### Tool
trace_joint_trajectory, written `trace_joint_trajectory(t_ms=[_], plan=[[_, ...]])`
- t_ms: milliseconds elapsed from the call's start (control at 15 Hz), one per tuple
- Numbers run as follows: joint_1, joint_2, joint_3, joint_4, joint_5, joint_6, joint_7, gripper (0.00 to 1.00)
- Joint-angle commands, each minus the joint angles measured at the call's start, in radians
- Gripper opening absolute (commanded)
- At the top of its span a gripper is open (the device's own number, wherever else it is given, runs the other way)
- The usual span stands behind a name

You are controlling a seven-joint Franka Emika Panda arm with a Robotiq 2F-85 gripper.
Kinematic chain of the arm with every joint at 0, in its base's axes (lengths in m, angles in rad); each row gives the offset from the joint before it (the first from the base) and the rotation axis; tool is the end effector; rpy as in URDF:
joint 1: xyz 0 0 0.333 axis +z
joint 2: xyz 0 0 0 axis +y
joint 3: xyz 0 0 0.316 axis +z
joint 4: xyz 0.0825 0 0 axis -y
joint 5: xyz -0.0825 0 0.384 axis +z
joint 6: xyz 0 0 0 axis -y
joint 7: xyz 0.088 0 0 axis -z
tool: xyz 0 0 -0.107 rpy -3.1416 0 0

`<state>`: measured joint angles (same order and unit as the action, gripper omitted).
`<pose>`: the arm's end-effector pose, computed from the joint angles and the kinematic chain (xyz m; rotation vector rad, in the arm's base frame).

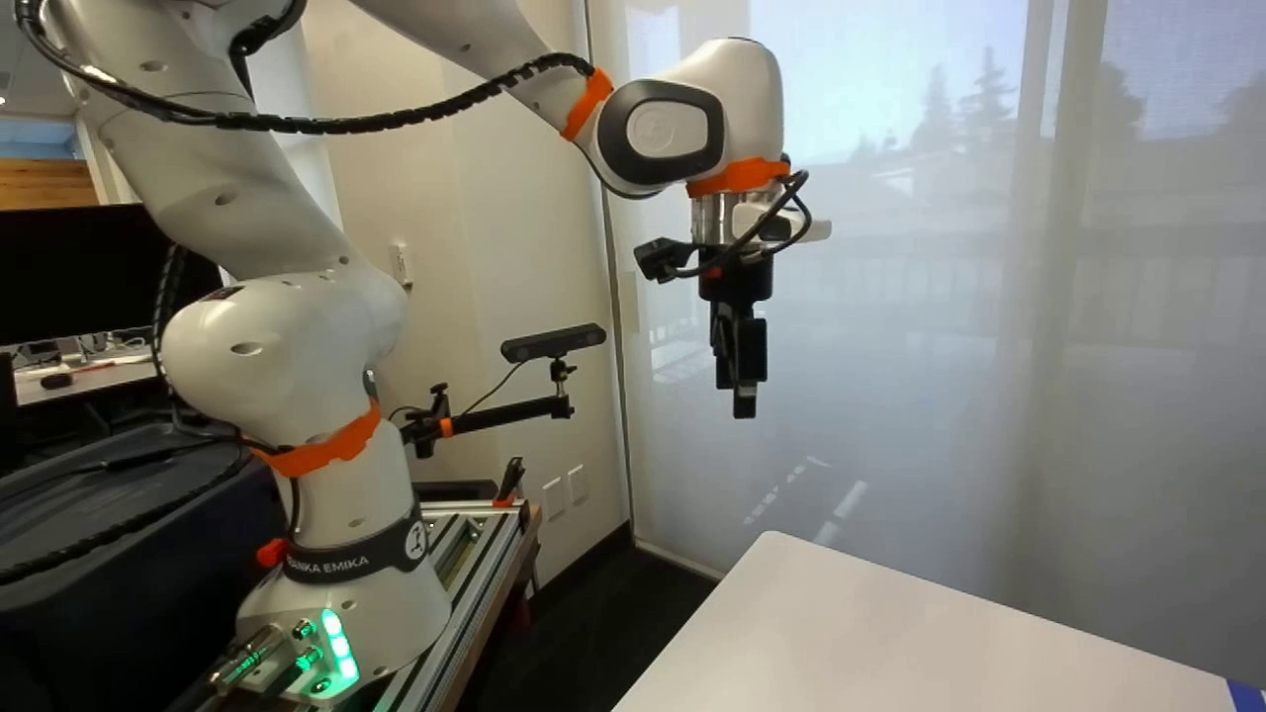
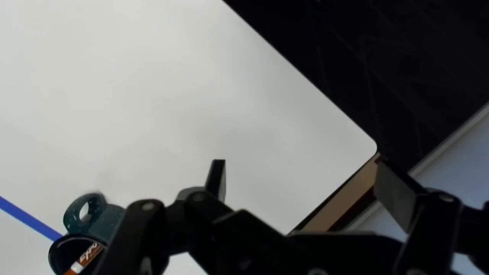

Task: Remove the marker from the cup and put it on the table

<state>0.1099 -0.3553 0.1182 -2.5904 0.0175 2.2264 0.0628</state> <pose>0.3974 0.0916 0.3774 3.1047 0.2286 -0.0106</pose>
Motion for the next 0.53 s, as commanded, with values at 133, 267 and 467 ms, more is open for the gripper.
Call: trace_joint_trajectory(t_ms=[133, 267, 467], plan=[[-0.012, 0.097, 0.044, -0.054, 0.009, 0.417, 0.193, 1.00], [-0.023, 0.124, 0.061, -0.068, -0.001, 0.546, 0.279, 1.00], [-0.096, 0.142, 0.108, -0.105, -0.091, 0.743, 0.425, 1.00]])
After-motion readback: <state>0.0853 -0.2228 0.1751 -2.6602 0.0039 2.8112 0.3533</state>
